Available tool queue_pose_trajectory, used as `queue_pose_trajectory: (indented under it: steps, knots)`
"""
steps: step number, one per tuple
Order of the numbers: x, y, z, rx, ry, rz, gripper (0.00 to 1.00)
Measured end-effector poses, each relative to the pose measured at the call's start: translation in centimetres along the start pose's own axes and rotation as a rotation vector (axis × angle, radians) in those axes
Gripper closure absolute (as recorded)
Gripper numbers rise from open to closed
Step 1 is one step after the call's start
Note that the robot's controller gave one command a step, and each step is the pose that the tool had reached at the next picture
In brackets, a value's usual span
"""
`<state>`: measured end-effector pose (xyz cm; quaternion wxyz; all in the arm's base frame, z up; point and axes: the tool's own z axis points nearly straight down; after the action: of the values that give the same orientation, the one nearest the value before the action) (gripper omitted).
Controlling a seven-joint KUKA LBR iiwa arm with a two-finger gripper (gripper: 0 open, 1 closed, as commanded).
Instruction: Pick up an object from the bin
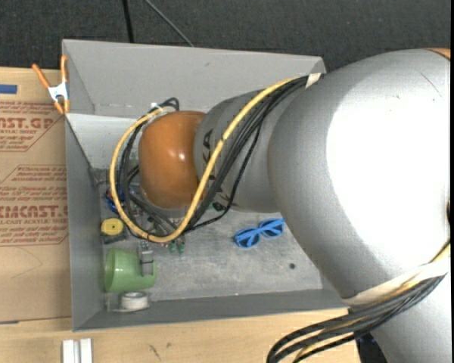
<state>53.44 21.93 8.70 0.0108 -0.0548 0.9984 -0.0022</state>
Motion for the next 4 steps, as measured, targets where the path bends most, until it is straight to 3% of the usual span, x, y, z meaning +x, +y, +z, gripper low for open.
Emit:
queue_pose_trajectory:
  steps: [1, 2, 4]
  knots:
    - [0.48, 0.80, -0.05, -0.001, -0.018, -0.165, 0.00]
    - [0.48, 1.05, -0.01, 0.001, -0.021, -0.210, 0.00]
    - [0.56, 1.09, 0.02, 0.002, -0.018, -0.171, 0.00]
